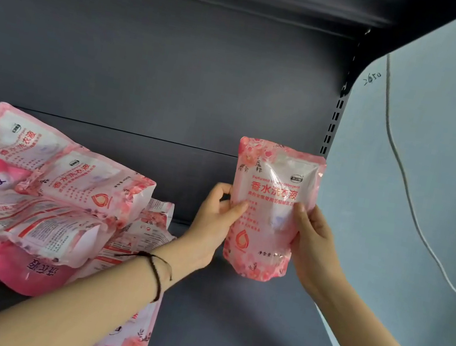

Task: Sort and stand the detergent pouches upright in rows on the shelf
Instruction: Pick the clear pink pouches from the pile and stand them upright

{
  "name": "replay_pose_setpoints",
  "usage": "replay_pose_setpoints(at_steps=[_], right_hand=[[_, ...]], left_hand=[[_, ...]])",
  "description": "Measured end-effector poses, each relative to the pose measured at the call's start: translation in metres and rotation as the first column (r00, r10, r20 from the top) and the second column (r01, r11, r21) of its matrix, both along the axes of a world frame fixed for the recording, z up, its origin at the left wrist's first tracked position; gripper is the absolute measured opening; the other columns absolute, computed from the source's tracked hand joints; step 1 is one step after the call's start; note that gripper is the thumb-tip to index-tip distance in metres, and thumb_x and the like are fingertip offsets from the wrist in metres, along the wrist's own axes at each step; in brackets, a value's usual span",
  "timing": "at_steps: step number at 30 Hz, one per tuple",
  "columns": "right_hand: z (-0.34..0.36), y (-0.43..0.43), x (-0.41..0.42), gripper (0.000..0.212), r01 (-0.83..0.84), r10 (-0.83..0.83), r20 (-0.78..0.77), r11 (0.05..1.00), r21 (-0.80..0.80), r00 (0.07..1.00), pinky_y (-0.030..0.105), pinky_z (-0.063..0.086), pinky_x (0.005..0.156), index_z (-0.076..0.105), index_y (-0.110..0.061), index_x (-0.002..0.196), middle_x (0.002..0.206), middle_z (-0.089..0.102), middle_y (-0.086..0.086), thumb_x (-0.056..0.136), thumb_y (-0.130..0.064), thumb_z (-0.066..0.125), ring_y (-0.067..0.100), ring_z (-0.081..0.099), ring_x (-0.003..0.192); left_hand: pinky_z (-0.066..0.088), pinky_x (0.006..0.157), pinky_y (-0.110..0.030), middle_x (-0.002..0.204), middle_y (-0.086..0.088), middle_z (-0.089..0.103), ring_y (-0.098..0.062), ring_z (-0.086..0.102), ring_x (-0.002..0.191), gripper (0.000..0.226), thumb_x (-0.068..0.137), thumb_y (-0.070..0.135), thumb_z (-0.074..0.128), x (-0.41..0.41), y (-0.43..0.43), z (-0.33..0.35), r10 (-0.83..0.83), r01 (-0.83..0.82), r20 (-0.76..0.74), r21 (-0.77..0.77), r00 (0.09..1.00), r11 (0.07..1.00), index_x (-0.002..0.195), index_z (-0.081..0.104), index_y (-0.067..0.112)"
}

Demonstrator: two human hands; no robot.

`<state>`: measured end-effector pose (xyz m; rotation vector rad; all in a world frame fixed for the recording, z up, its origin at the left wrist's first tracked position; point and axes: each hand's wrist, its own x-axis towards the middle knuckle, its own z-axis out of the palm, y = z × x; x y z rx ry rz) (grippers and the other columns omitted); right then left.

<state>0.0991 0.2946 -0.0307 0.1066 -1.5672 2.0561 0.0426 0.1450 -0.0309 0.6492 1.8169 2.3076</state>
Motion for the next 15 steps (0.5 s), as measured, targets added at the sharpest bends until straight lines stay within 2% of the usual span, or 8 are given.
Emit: replay_pose_setpoints(at_steps=[5, 8, 12, 14, 15], right_hand=[[-0.020, 0.029, -0.015, 0.023, 0.042, -0.045, 0.063, 0.998, 0.046, 0.997, 0.036, 0.054, 0.087, 0.061, -0.015, 0.112, 0.112, 0.071, 0.006, 0.100, -0.022, 0.043, 0.021, 0.067, 0.103], [-0.027, 0.037, -0.013, 0.022, 0.000, -0.009, 0.095, 0.995, 0.095, 0.995, 0.034, 0.056, 0.085, 0.060, -0.019, 0.115, 0.110, 0.072, 0.000, 0.100, -0.021, 0.044, 0.016, 0.069, 0.100], [-0.021, 0.051, -0.007, 0.018, 0.058, -0.116, 0.139, 0.928, 0.369, 0.984, 0.026, 0.059, 0.073, 0.060, -0.013, 0.110, 0.103, 0.071, 0.002, 0.098, -0.020, 0.048, 0.014, 0.070, 0.091], [-0.017, 0.061, -0.005, 0.021, 0.105, -0.223, 0.152, 0.829, 0.549, 0.963, 0.027, 0.059, 0.066, 0.062, -0.005, 0.104, 0.099, 0.071, 0.008, 0.097, -0.022, 0.052, 0.016, 0.071, 0.083], [-0.015, 0.066, -0.006, 0.023, 0.133, -0.289, 0.139, 0.749, 0.649, 0.947, 0.032, 0.060, 0.065, 0.064, -0.003, 0.100, 0.093, 0.072, 0.009, 0.095, -0.024, 0.055, 0.020, 0.071, 0.078]], left_hand=[[0.054, 0.090, -0.046, 0.097, 0.001, 0.072, -0.017, 0.068, 0.094, 0.010, 0.096, 0.016, 0.056, -0.011, 0.029, -0.019, 0.004, -0.004, 0.023, -0.014, 1.000, 1.000, 0.104, 0.051, 0.017], [0.054, 0.091, -0.047, 0.099, -0.001, 0.072, -0.018, 0.068, 0.097, 0.010, 0.095, 0.018, 0.056, -0.014, 0.031, -0.031, 0.024, -0.024, 0.014, -0.041, 1.000, 0.999, 0.104, 0.051, 0.018], [0.057, 0.087, -0.040, 0.101, -0.002, 0.073, -0.015, 0.069, 0.097, 0.011, 0.094, 0.023, 0.058, -0.019, 0.022, -0.033, 0.038, -0.066, -0.160, -0.170, 0.986, 0.983, 0.101, 0.051, 0.017], [0.059, 0.081, -0.036, 0.101, 0.000, 0.072, -0.012, 0.069, 0.094, 0.012, 0.093, 0.025, 0.059, -0.022, 0.015, -0.028, 0.044, -0.146, -0.310, -0.316, 0.950, 0.937, 0.099, 0.053, 0.016], [0.060, 0.078, -0.034, 0.100, 0.001, 0.072, -0.011, 0.069, 0.092, 0.012, 0.093, 0.026, 0.059, -0.025, 0.011, -0.025, 0.034, -0.194, -0.384, -0.387, 0.923, 0.901, 0.098, 0.054, 0.016]])
